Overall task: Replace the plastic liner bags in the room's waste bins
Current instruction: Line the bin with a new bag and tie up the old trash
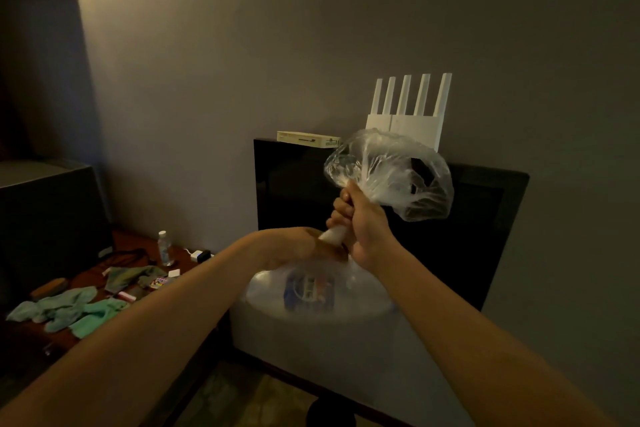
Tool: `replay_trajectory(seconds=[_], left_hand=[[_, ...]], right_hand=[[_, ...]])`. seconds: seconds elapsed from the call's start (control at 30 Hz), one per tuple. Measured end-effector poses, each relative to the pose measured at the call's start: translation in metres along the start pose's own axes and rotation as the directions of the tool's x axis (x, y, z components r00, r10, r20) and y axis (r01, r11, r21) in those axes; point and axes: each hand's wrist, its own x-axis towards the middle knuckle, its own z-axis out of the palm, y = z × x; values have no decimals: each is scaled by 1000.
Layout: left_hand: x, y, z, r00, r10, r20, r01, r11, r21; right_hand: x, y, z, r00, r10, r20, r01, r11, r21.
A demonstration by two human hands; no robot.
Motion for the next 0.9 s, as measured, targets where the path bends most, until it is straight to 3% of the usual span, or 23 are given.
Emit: replay_trajectory(seconds=[0.07, 0.13, 0.27, 0.33, 0.37, 0.43, 0.47, 0.5, 0.57, 0.67, 0.73, 0.8, 0.9], left_hand=[[-3, -3, -1, 996, -9, 86, 15, 998, -68], [-1, 1, 5, 996, -16, 84, 22, 998, -65], [14, 9, 15, 988, -59, -142, 80, 986, 146], [14, 13, 15, 979, 6, -202, 58, 948, 312], [14, 14, 16, 969, 69, -235, 48, 888, 458], [18, 16, 19, 915, 286, -285, 59, 602, 796], [21, 17, 22, 872, 407, -271, 71, 442, 894], [23, 19, 26, 829, 510, -230, 67, 317, 946], [27, 21, 31, 742, 659, -119, 17, 158, 987], [36, 15, 32, 612, 791, 25, -111, 55, 992], [39, 13, 27, 514, 851, 104, -178, -13, 984], [38, 14, 20, 443, 885, 141, -194, -58, 979], [39, 17, 12, 481, 866, 134, -196, -43, 980]], right_hand=[[-1, -6, 3, 999, -26, 34, 27, 998, -52], [-1, -10, 8, 997, -56, 60, 63, 989, -131], [6, -20, 6, 982, -187, -40, 158, 912, -377], [13, -25, -6, 964, -256, -72, 142, 725, -674], [18, -26, -12, 972, -228, -57, 83, 558, -825], [29, -19, -24, 990, -35, -138, -128, 209, -969], [36, -14, -29, 964, 68, -256, -260, 60, -964], [37, -12, -33, 913, 179, -367, -375, 10, -927], [34, -14, -41, 804, 381, -457, -515, 60, -855], [20, -23, -54, 610, 684, -399, -570, 29, -821], [13, -20, -62, 527, 808, -265, -609, 142, -780], [13, -6, -70, 427, 904, -24, -679, 302, -669], [11, 20, -76, 351, 898, 265, -704, 440, -557]])
